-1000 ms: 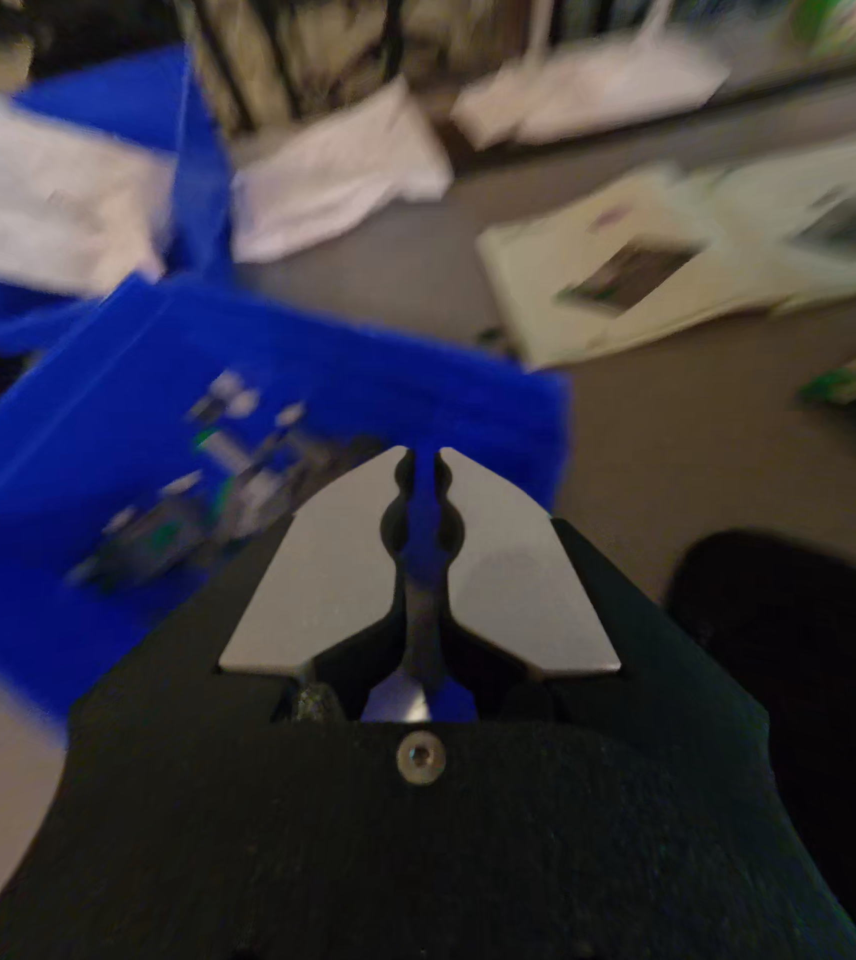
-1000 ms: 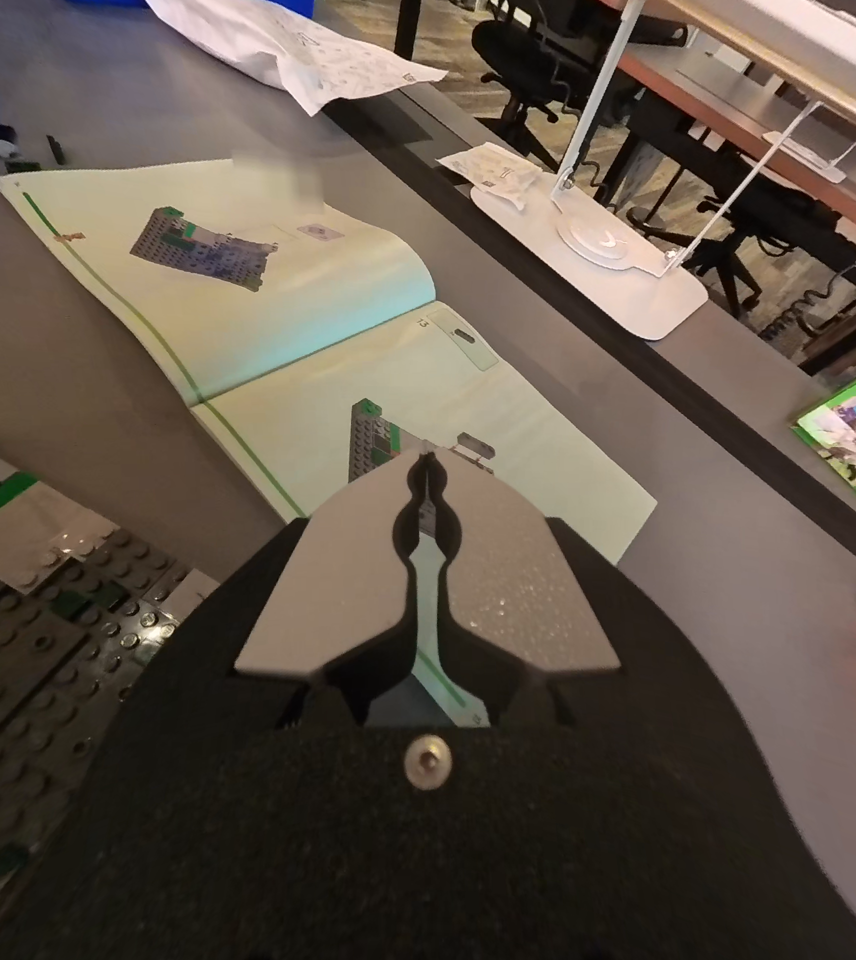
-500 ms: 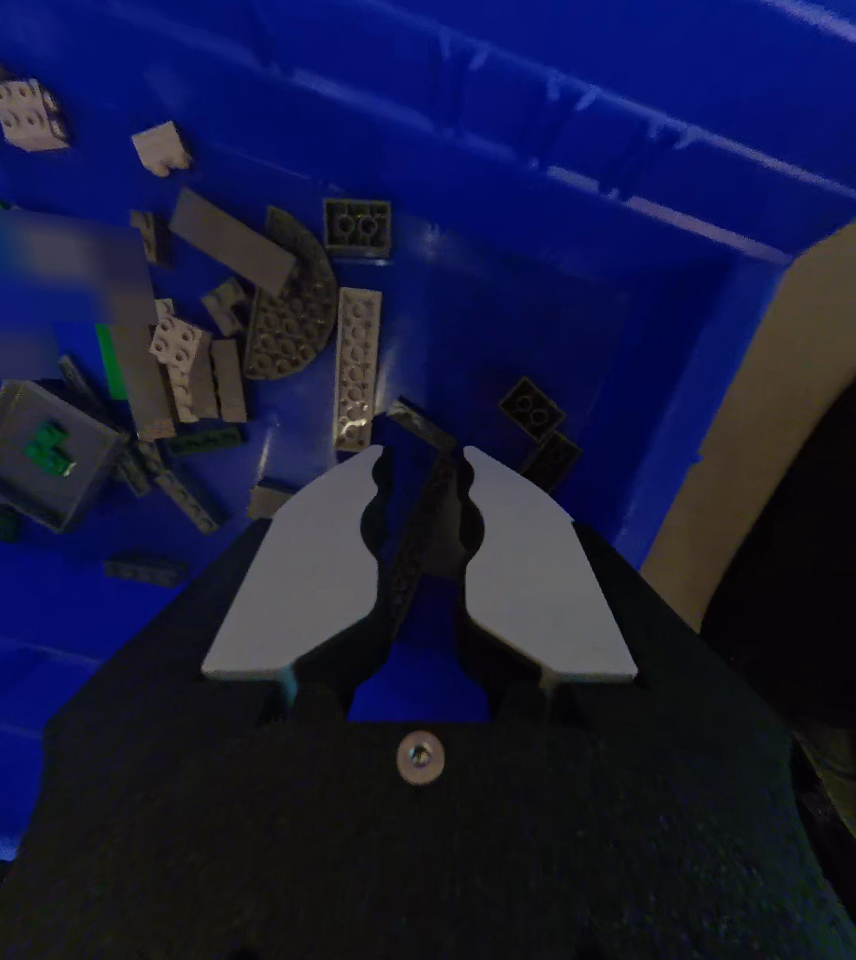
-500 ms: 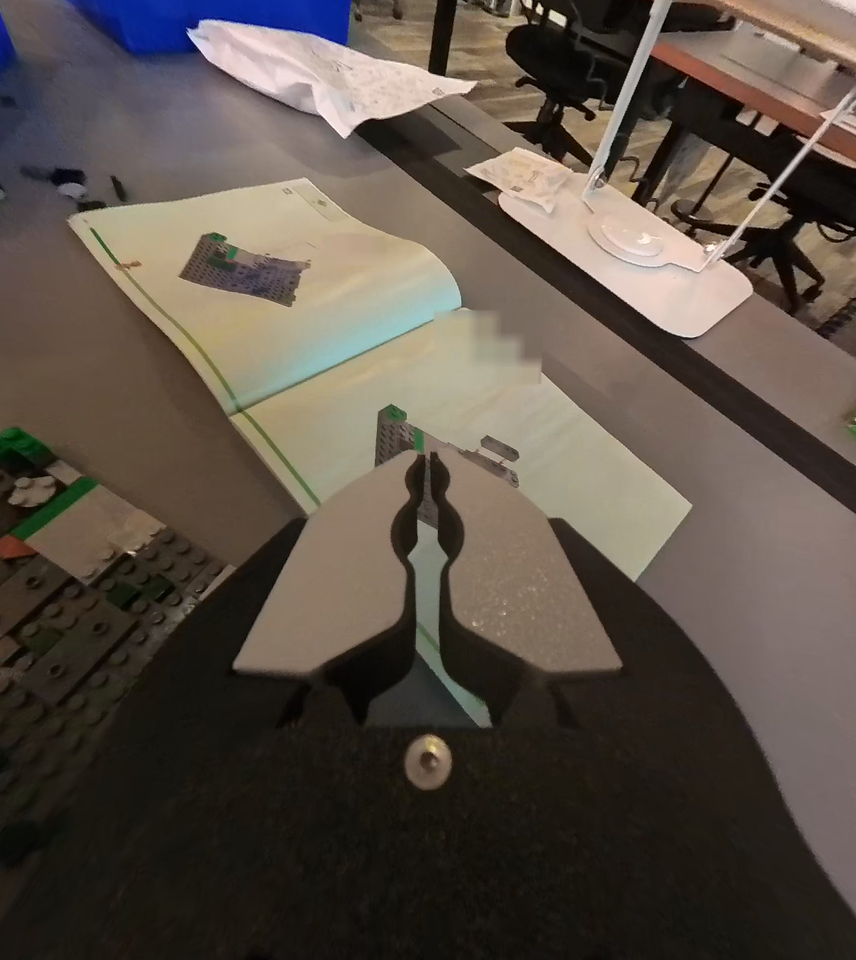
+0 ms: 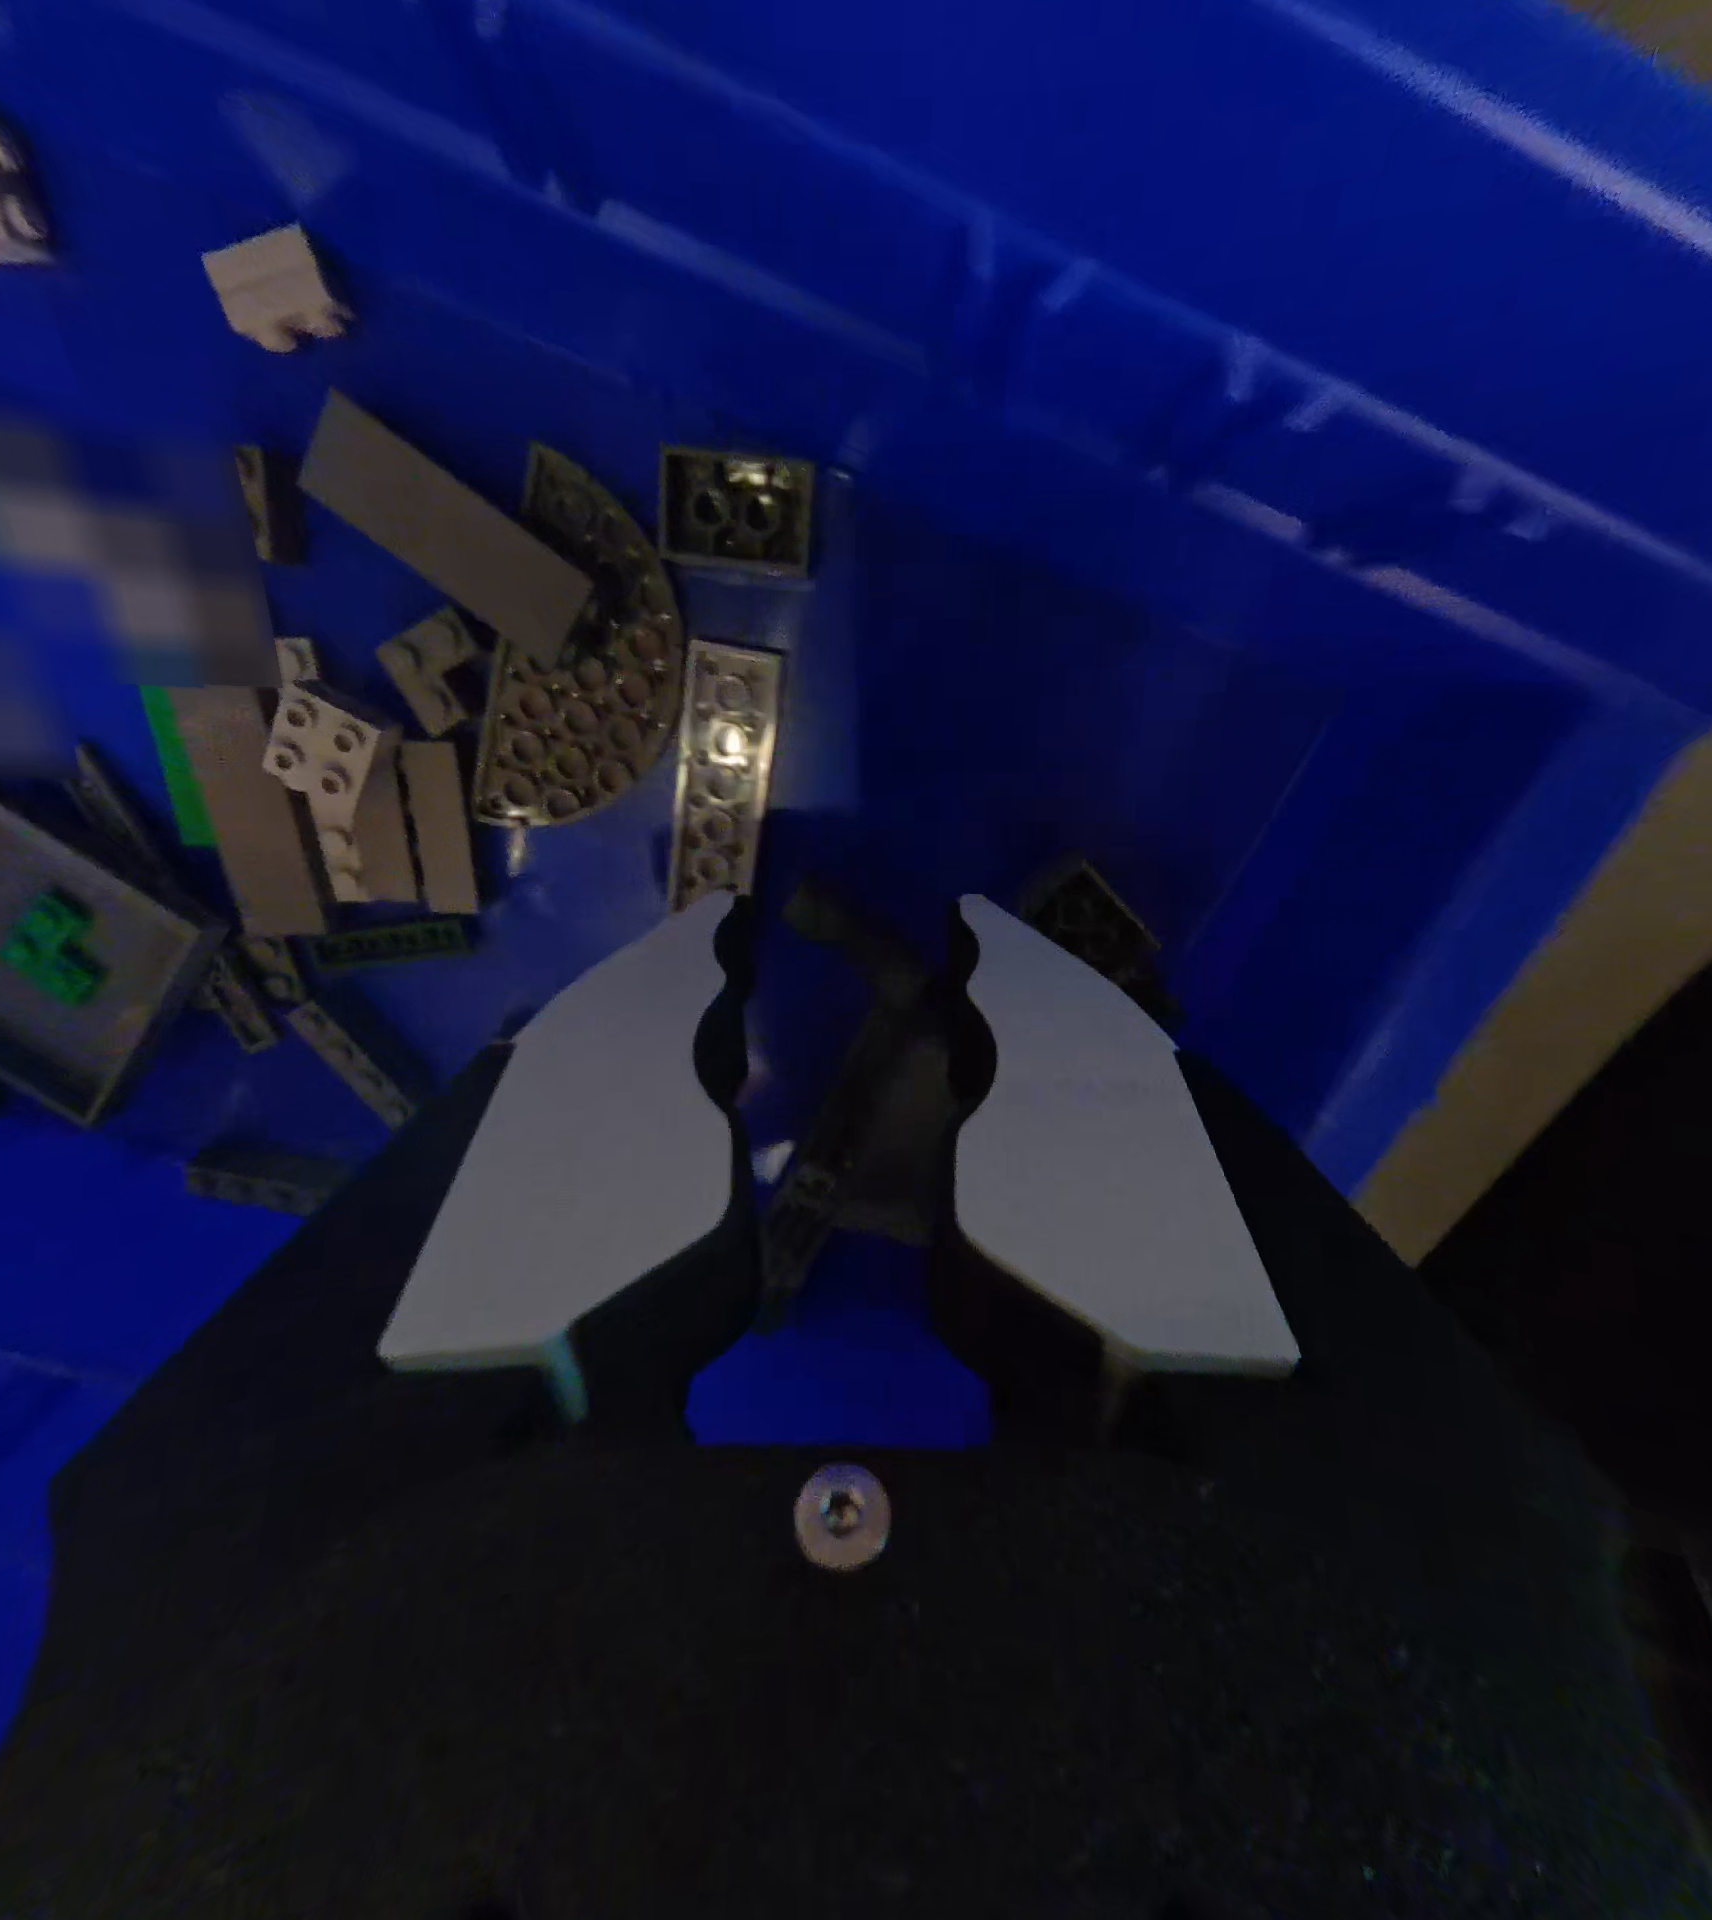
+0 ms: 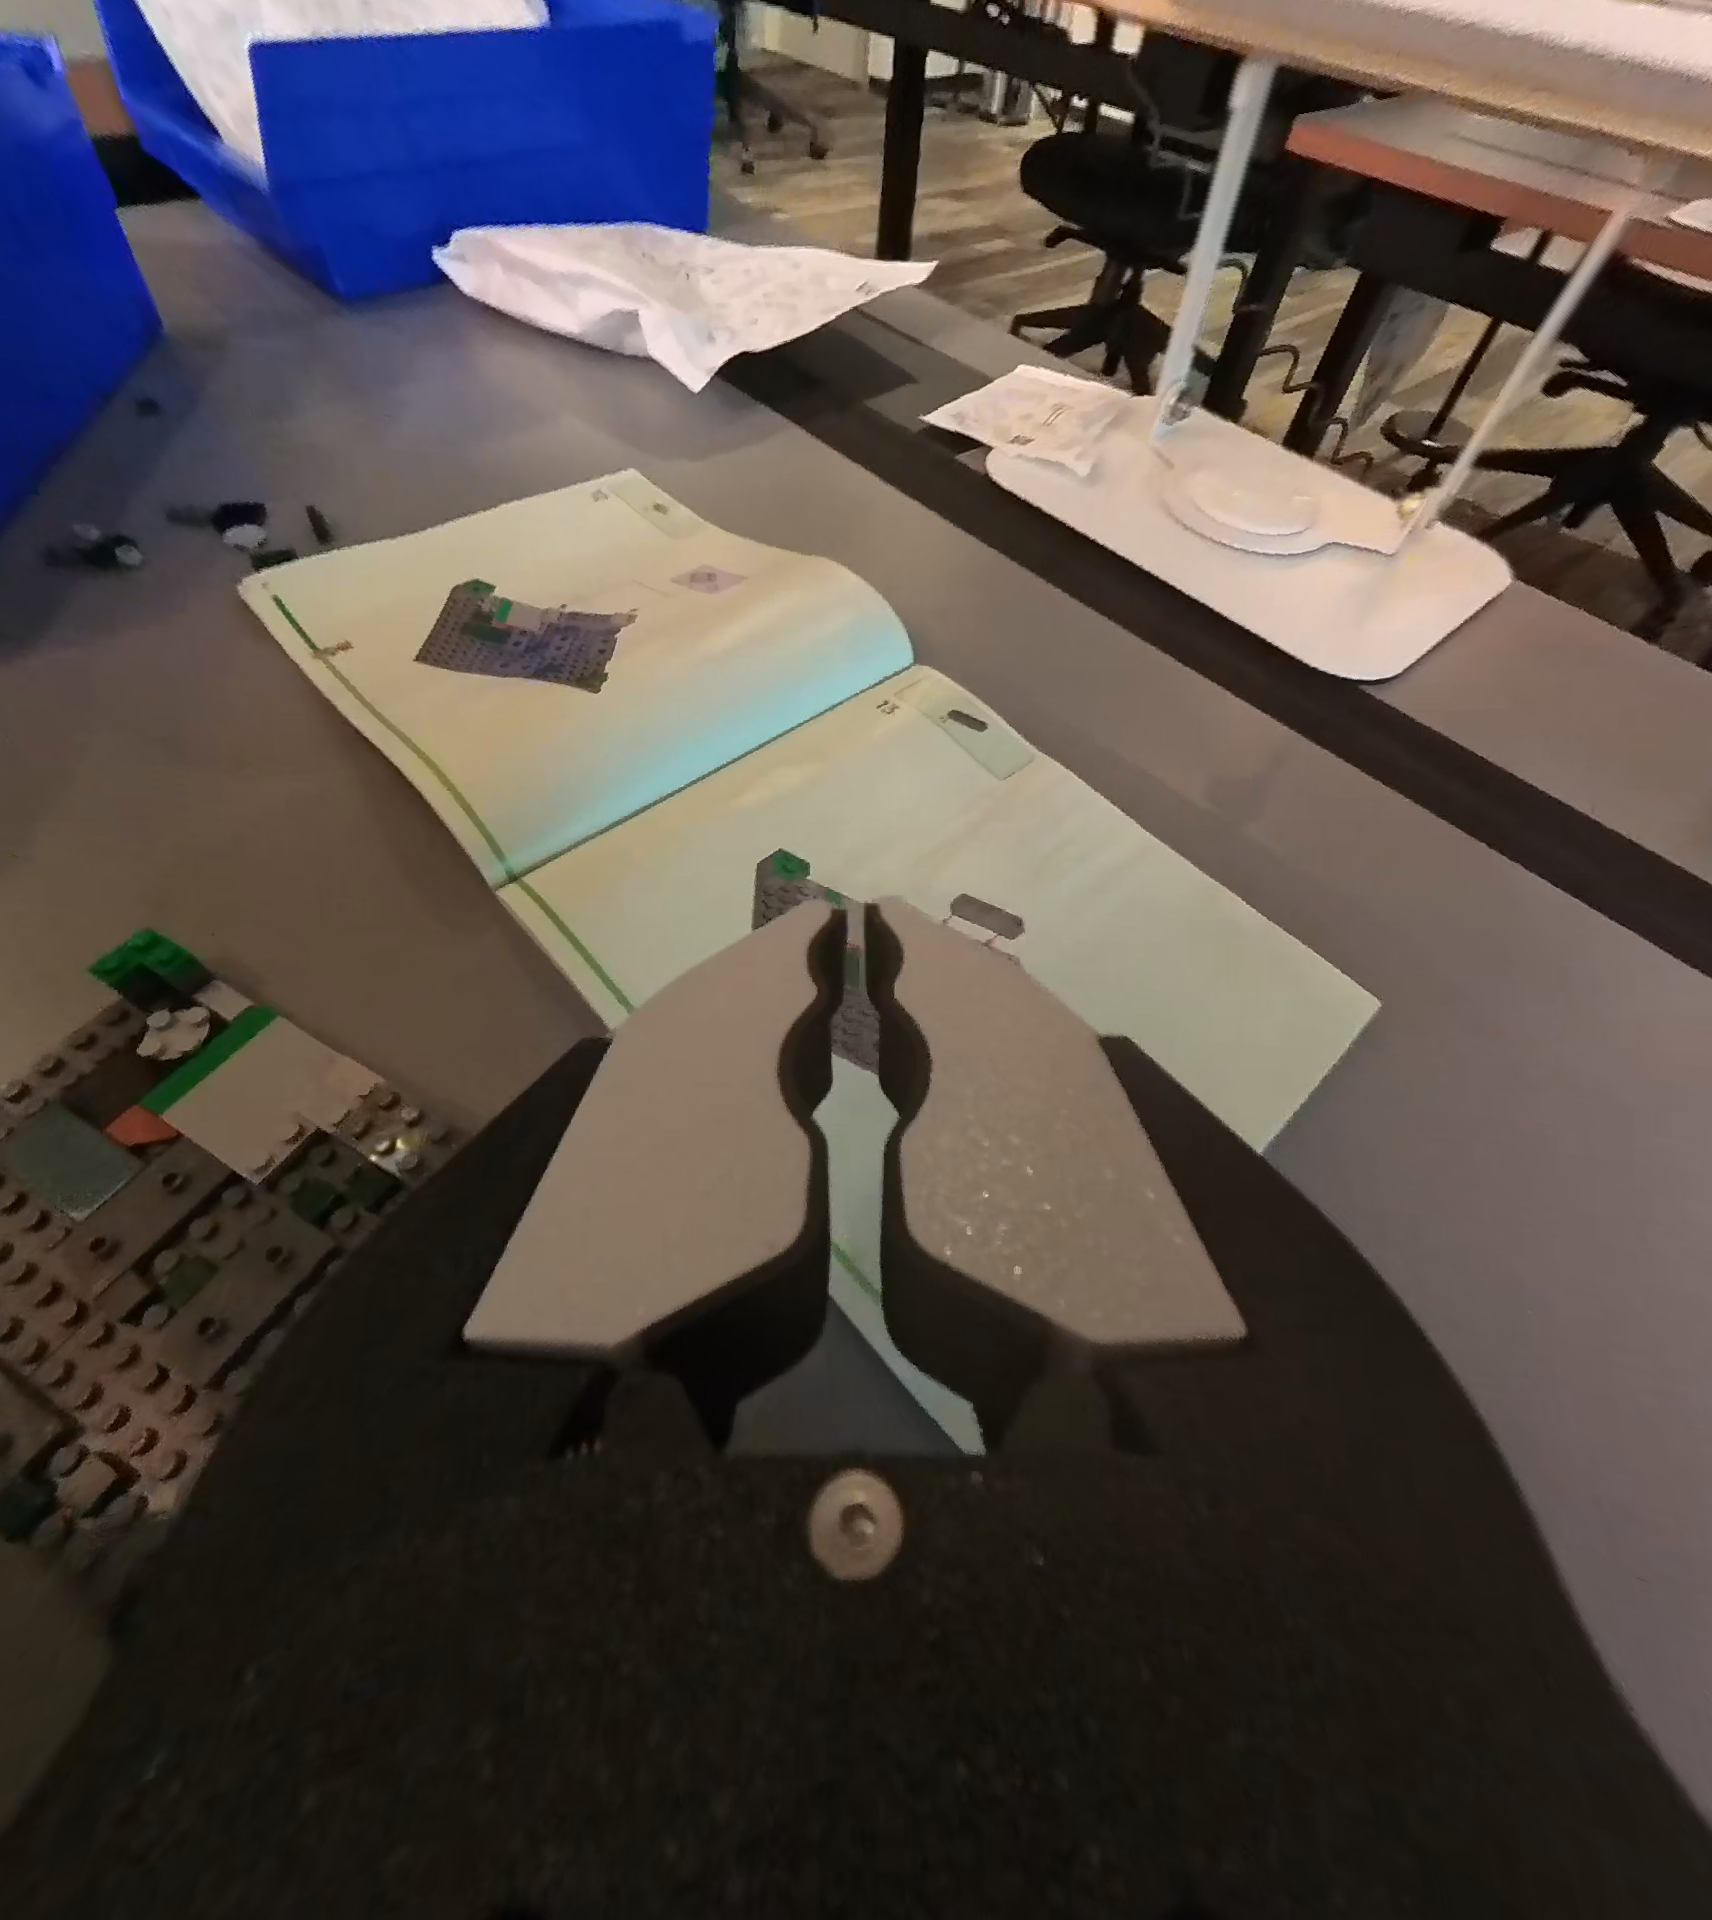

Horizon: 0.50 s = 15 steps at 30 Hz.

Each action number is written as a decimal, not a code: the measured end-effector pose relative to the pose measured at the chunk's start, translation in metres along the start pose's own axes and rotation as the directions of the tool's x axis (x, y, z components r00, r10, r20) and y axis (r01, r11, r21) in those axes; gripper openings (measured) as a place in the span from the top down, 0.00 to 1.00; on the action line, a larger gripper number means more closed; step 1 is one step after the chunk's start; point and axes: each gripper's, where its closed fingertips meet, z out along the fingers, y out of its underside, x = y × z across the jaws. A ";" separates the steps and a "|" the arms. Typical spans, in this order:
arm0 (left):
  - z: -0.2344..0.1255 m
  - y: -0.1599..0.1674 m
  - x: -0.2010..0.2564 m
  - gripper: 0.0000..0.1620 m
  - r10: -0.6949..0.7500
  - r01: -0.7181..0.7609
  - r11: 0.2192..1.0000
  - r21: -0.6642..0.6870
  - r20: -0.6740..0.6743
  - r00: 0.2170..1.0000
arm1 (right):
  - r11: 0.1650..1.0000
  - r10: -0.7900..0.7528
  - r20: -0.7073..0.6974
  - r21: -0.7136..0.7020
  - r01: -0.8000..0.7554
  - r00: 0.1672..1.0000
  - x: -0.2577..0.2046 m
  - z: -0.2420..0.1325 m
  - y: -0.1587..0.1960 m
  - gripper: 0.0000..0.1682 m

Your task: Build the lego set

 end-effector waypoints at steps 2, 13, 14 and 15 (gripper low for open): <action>0.006 0.000 0.000 0.78 -0.030 0.030 0.999 -0.011 -0.001 1.000 | 1.000 0.017 0.003 0.004 -0.017 1.000 0.002 -0.001 0.000 0.98; 0.016 0.000 0.000 0.85 -0.078 0.078 0.997 0.015 0.007 0.997 | 1.000 0.022 0.013 0.000 -0.022 1.000 0.001 0.000 0.001 0.98; 0.016 0.000 0.000 0.88 -0.073 0.073 0.997 0.020 0.005 0.997 | 1.000 0.020 0.013 -0.002 -0.020 1.000 0.001 0.000 0.002 0.98; 0.016 0.000 0.002 0.90 -0.067 0.067 0.997 0.025 0.003 0.998 | 1.000 0.018 0.012 -0.004 -0.018 1.000 0.001 0.001 0.002 0.98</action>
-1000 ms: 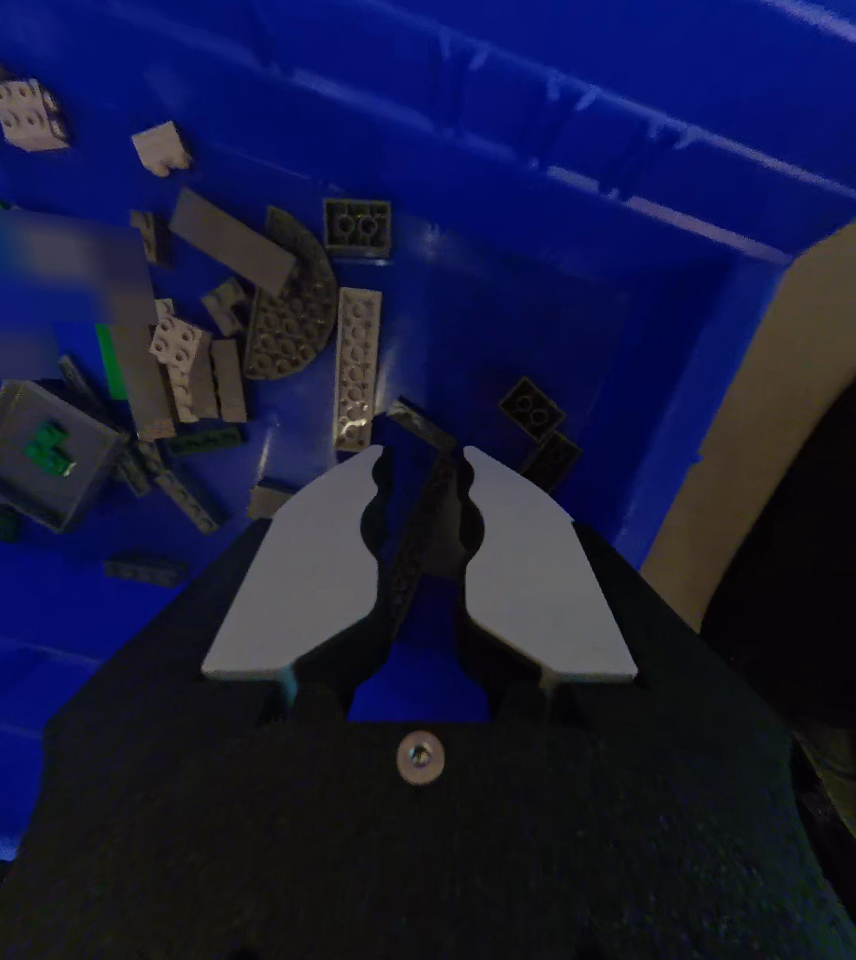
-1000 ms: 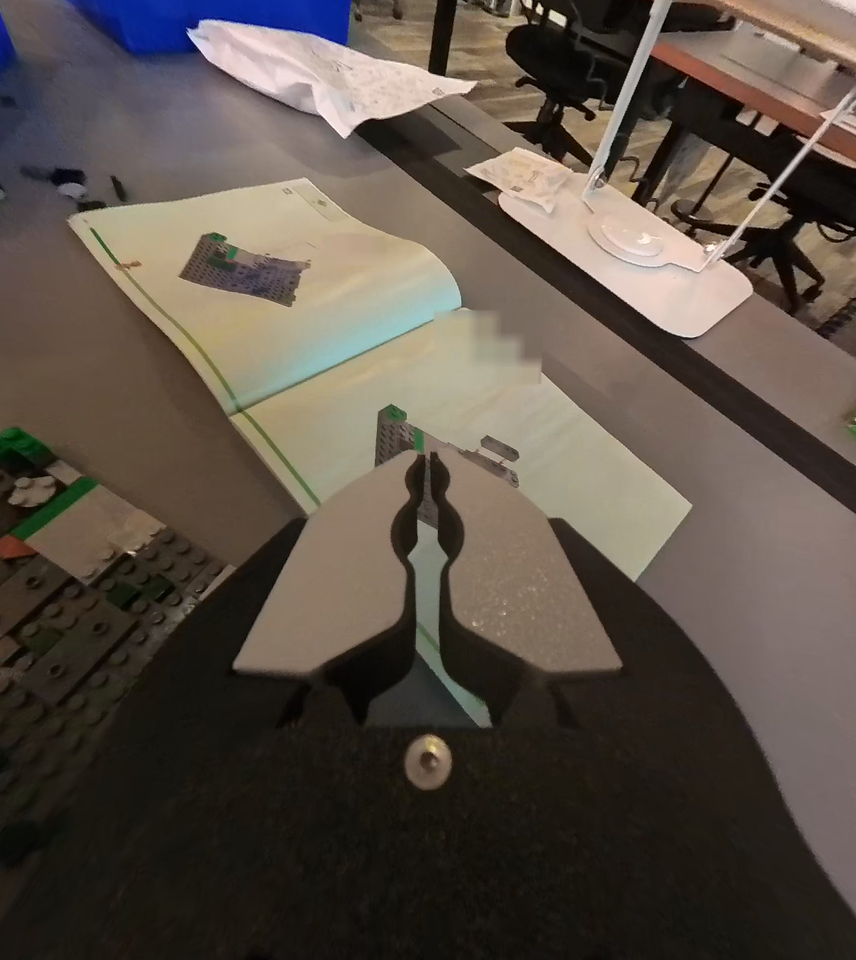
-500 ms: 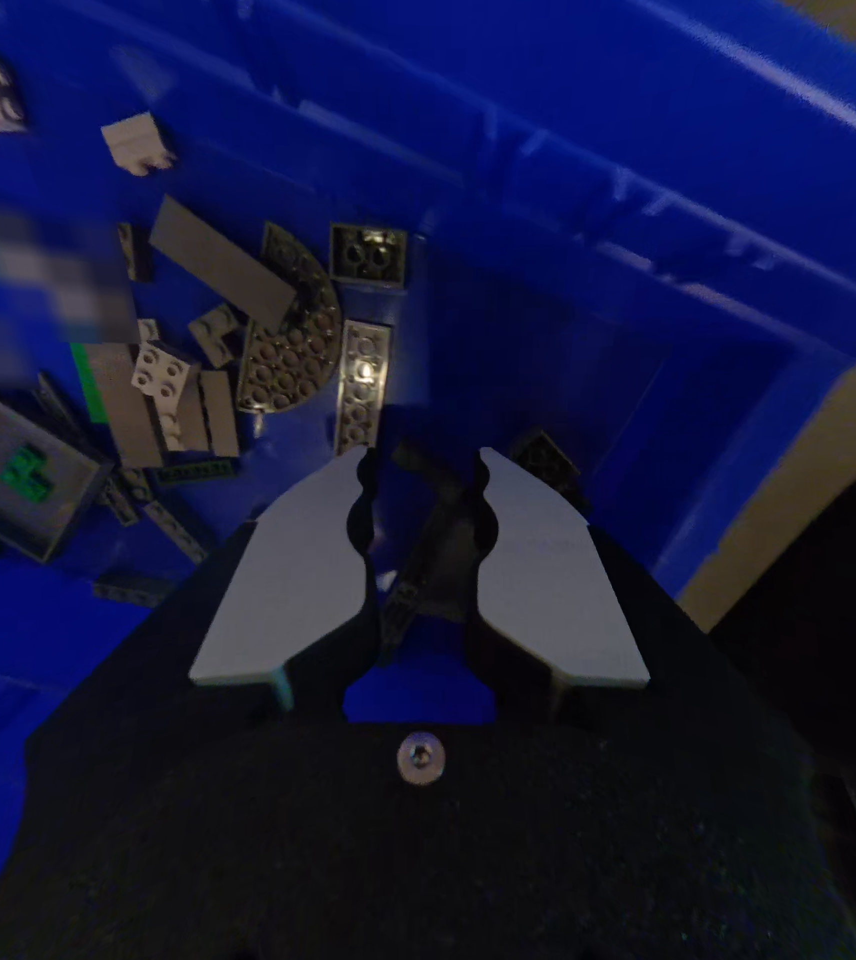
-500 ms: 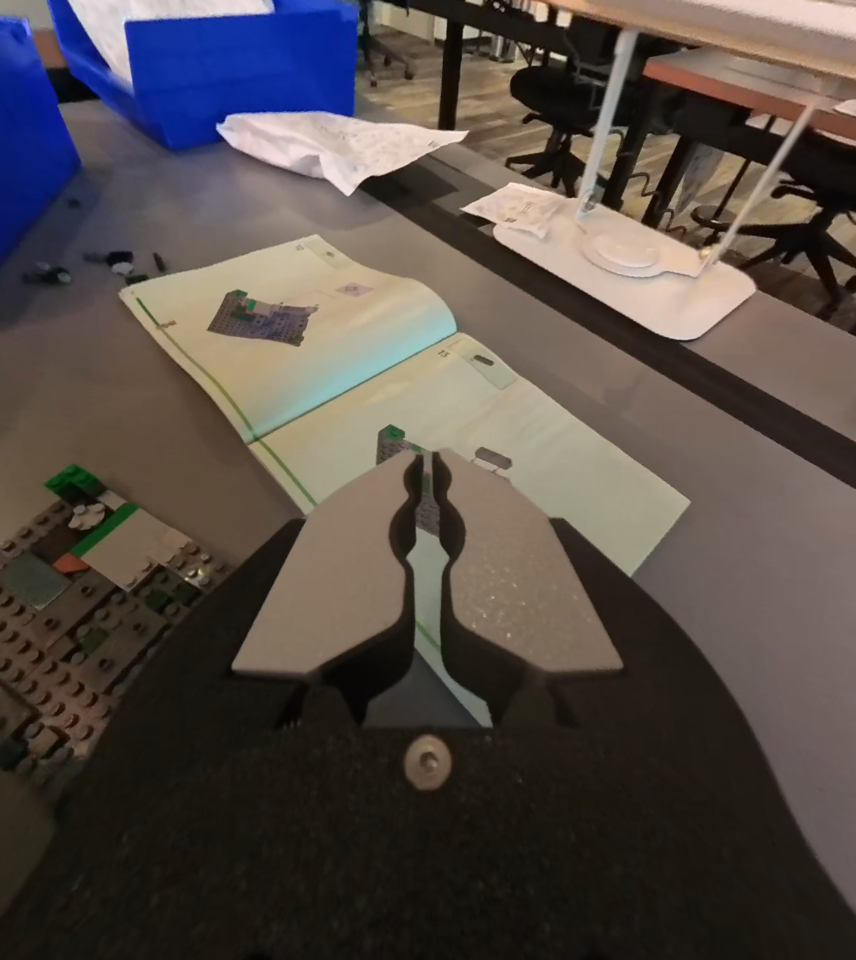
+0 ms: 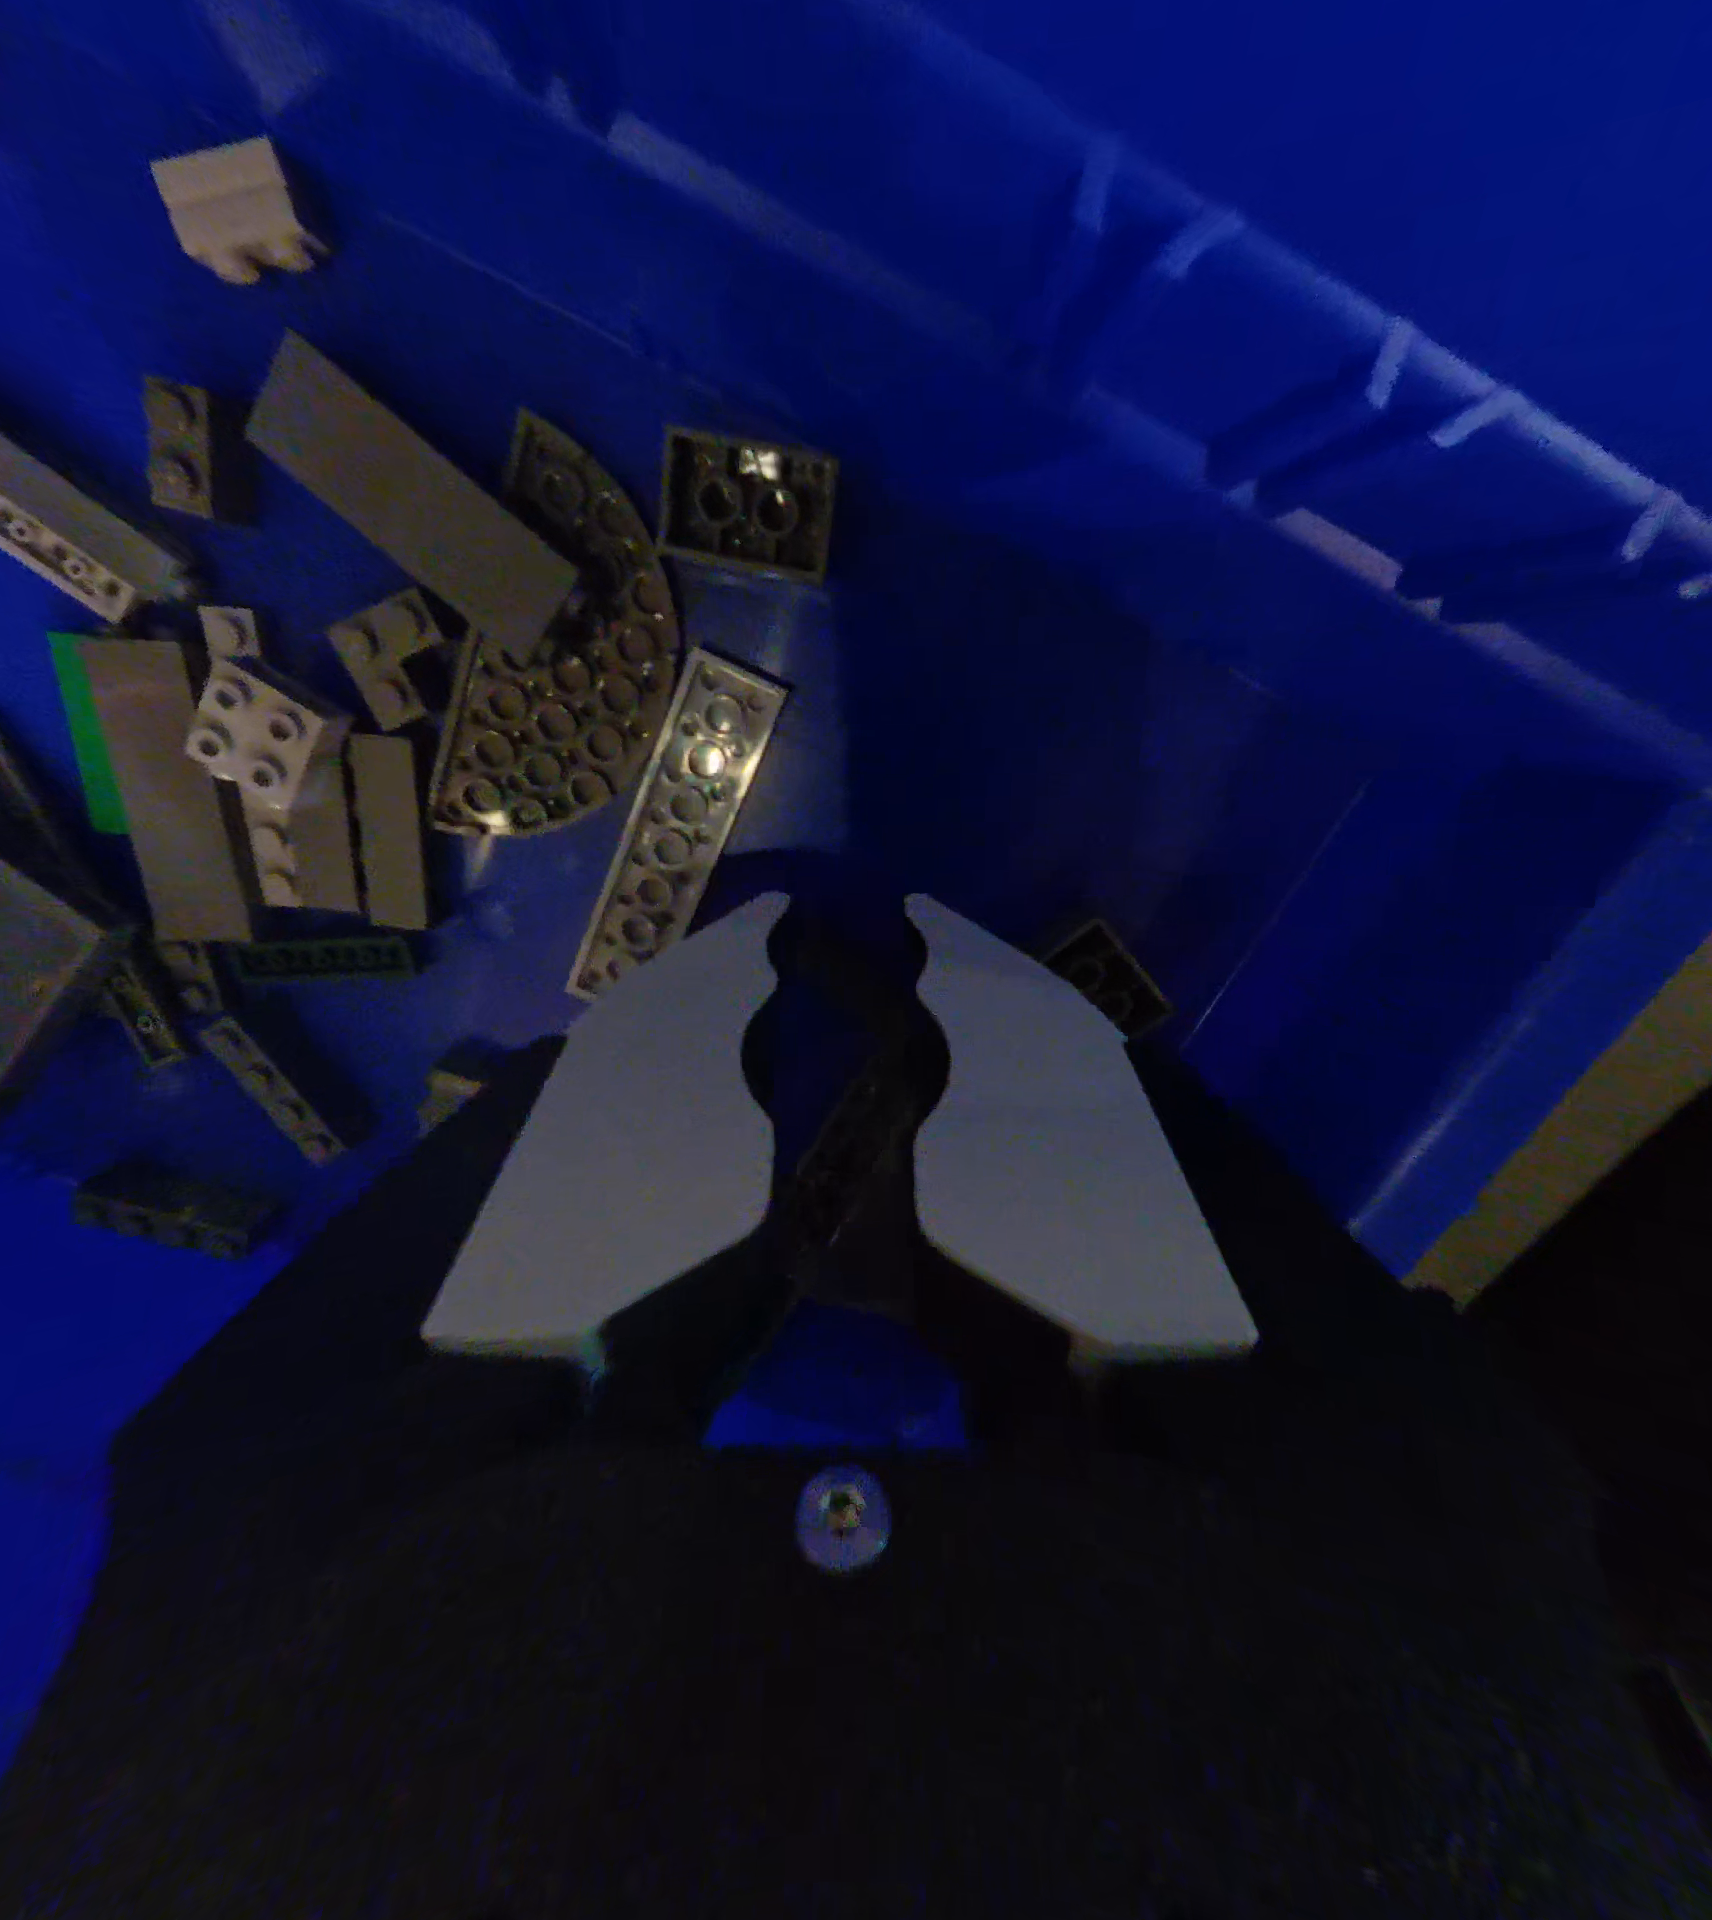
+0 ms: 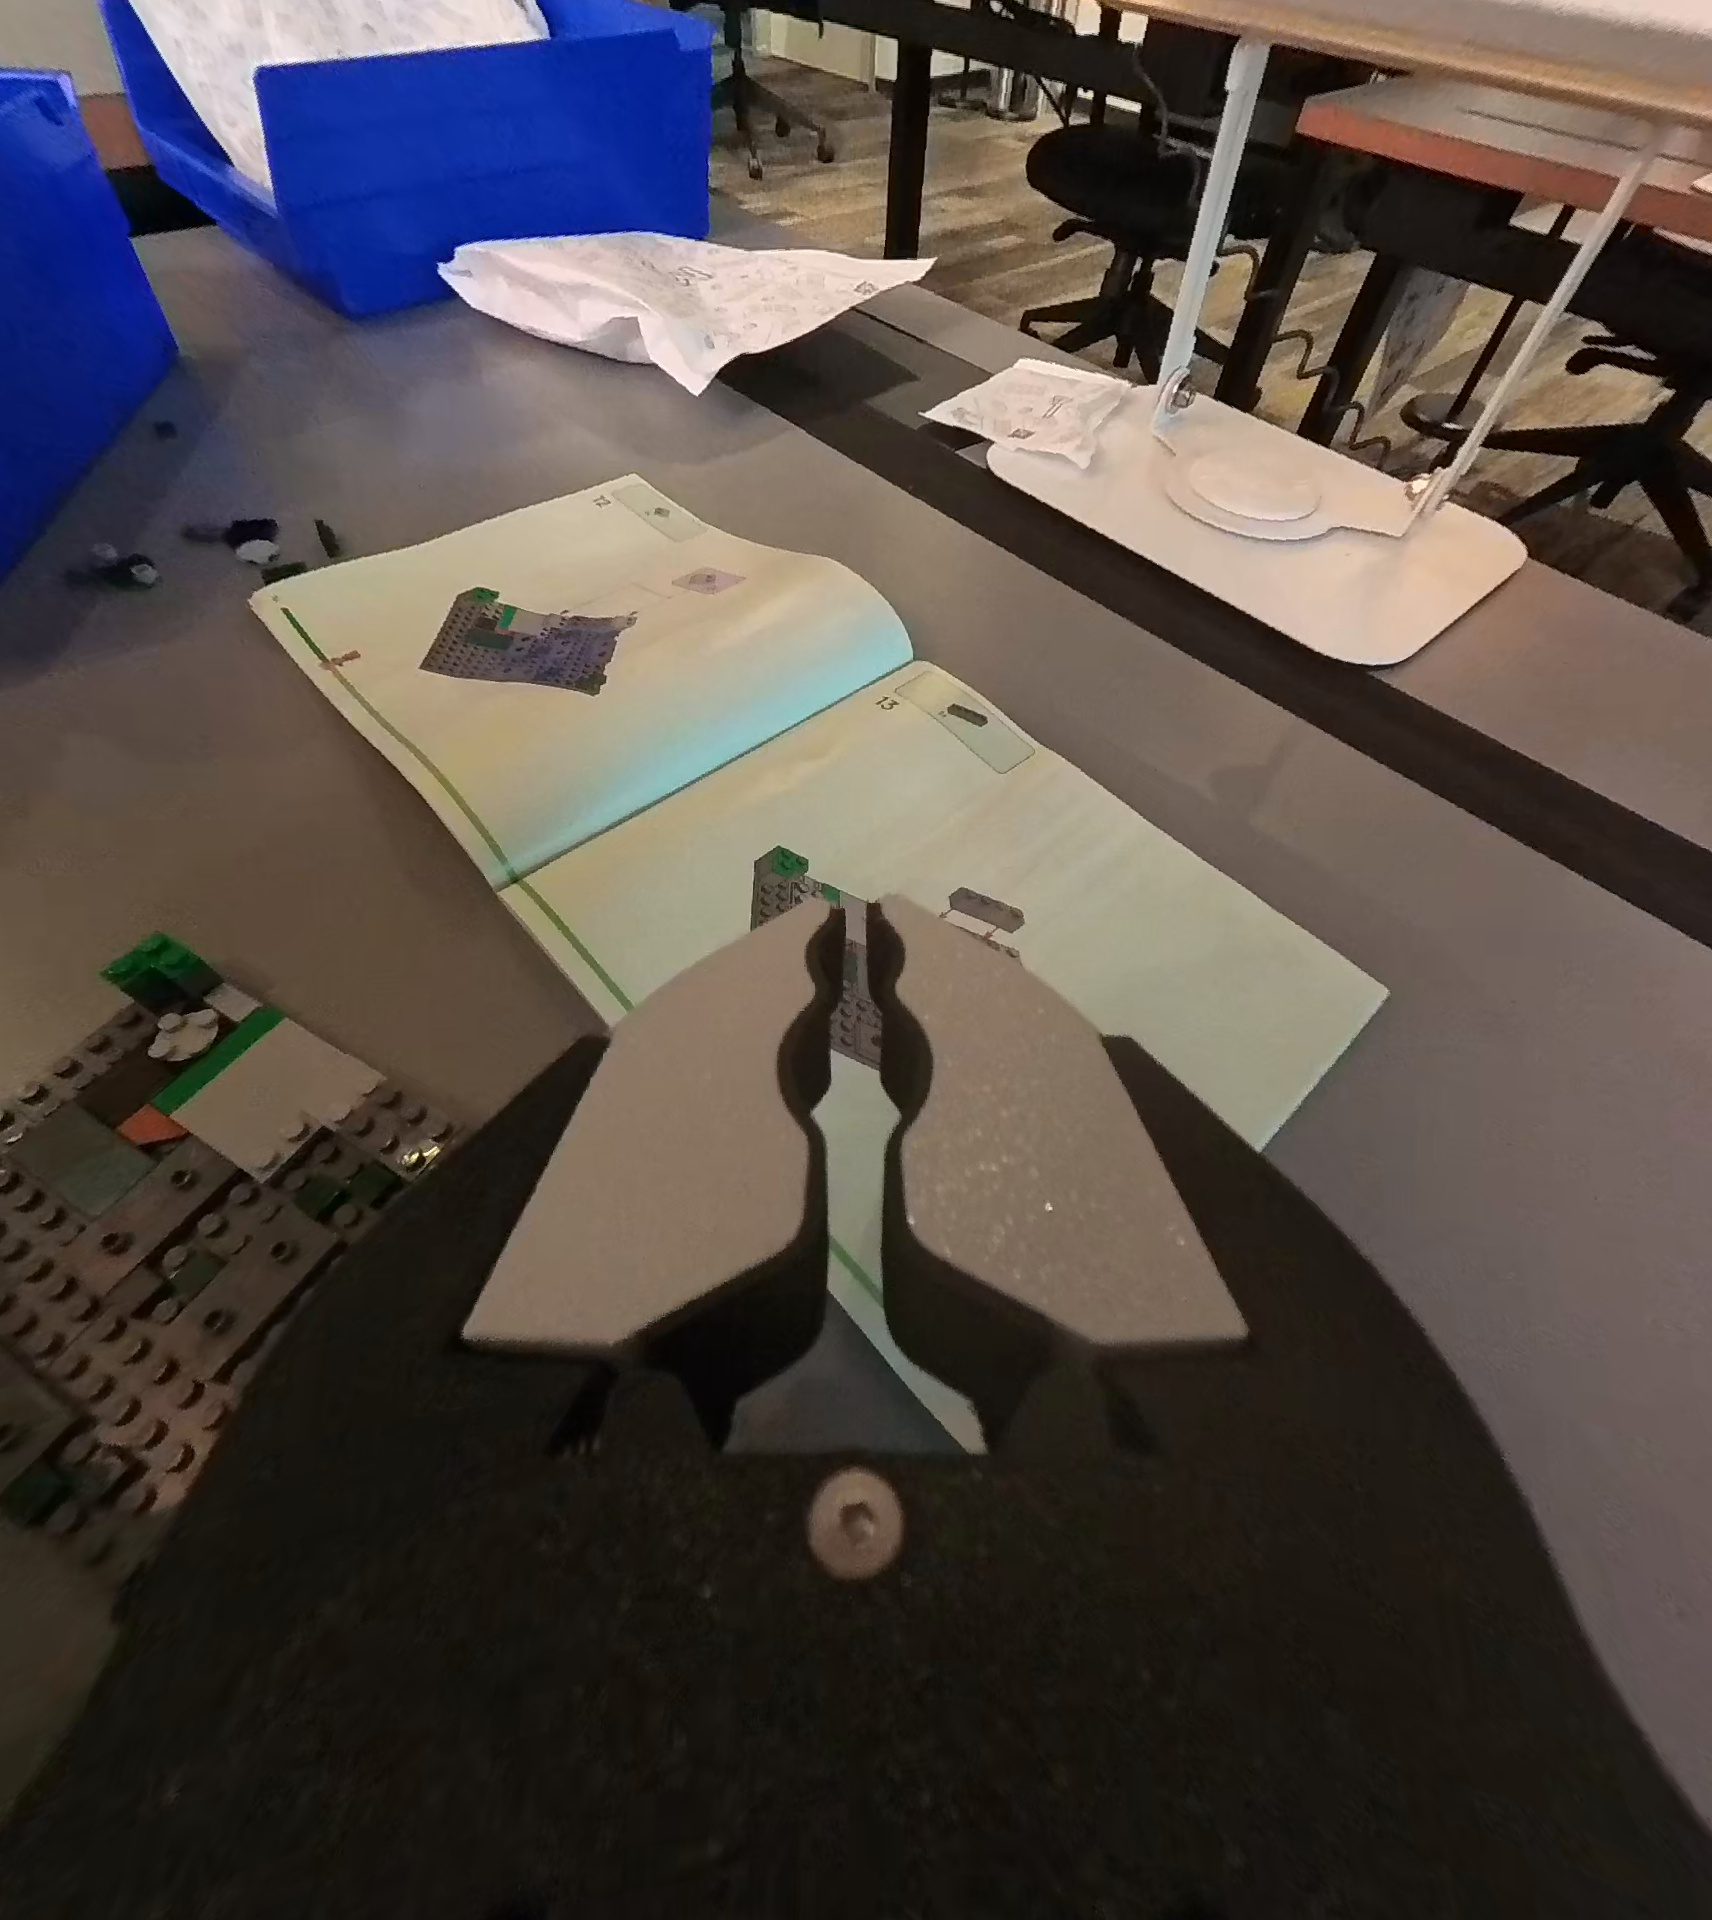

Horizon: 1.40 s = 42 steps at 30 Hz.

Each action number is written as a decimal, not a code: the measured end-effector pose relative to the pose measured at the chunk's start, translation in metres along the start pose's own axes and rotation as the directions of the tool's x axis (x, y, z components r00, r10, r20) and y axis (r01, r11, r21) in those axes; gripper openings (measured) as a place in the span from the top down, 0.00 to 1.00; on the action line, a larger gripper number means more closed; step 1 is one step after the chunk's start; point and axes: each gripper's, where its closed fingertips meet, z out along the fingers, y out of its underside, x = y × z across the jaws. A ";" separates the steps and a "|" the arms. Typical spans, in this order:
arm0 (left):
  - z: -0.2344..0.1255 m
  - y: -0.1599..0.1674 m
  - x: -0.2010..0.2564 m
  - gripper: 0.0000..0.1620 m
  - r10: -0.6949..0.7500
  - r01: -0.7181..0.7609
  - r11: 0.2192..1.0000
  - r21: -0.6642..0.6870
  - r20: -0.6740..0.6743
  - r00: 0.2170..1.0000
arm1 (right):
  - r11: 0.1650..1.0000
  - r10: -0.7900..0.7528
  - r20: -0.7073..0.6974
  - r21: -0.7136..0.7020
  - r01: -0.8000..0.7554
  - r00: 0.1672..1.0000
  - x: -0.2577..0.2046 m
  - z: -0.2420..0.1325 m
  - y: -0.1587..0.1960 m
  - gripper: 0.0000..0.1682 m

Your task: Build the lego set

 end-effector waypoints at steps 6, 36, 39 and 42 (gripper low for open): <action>0.000 0.000 0.003 0.98 0.055 -0.056 0.998 0.029 0.029 0.998 | 1.000 -0.004 0.003 -0.001 0.004 1.000 -0.002 0.001 0.000 0.98; -0.013 0.018 -0.030 0.89 0.237 -0.231 0.967 -0.104 0.054 0.970 | 1.000 -0.028 0.008 -0.001 0.028 1.000 -0.004 -0.001 -0.002 0.98; -0.009 0.024 -0.030 0.89 0.260 -0.252 0.955 -0.154 0.034 0.965 | 1.000 -0.030 0.011 -0.007 0.030 1.000 -0.004 0.000 0.000 0.98; -0.007 0.027 -0.030 0.92 0.275 -0.265 0.947 -0.183 0.034 0.961 | 0.999 -0.032 0.014 -0.010 0.033 0.999 -0.005 0.001 0.000 0.98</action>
